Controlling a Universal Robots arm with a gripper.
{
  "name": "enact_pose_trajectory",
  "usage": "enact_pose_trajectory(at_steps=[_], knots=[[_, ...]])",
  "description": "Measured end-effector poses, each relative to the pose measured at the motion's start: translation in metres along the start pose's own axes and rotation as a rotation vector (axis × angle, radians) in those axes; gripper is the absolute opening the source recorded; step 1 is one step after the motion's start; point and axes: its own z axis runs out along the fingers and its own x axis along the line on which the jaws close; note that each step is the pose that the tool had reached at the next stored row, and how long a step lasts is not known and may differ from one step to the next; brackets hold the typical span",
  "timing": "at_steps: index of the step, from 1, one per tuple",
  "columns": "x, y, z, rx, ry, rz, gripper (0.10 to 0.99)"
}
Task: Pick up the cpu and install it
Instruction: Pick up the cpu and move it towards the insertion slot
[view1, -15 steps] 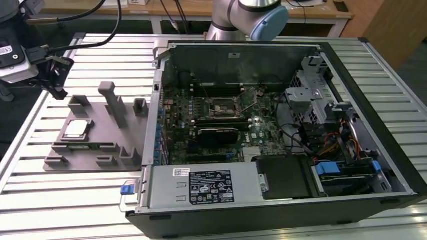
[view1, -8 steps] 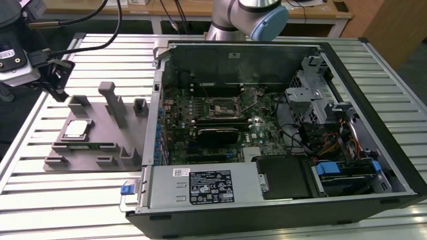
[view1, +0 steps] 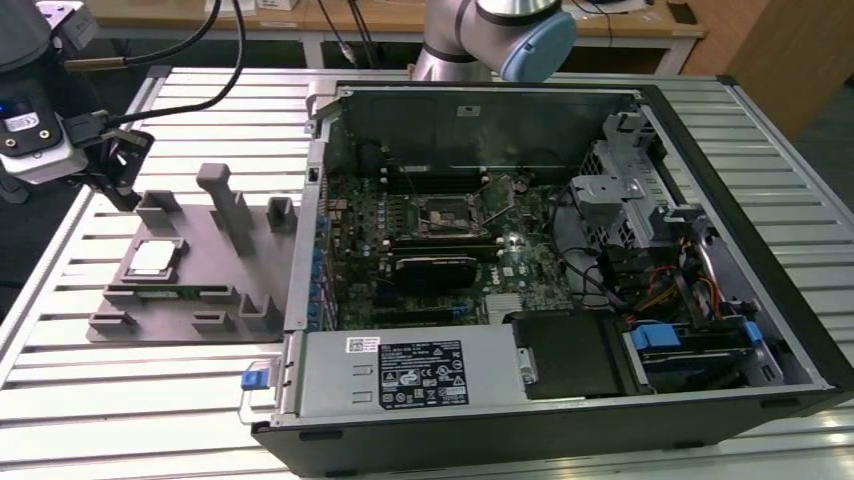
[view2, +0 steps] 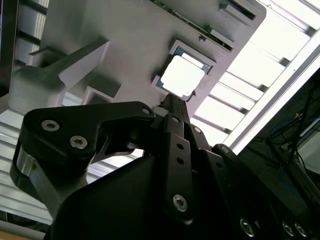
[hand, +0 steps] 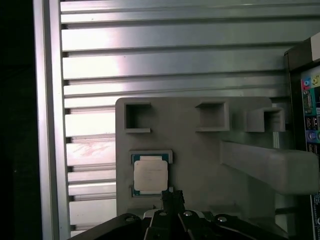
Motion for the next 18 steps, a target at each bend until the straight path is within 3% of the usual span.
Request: enact_pose_trajectory(at_steps=[18], knots=[[0.0008, -0.0006, 0.0136, 0.001, 0.0000, 0.000, 0.106]])
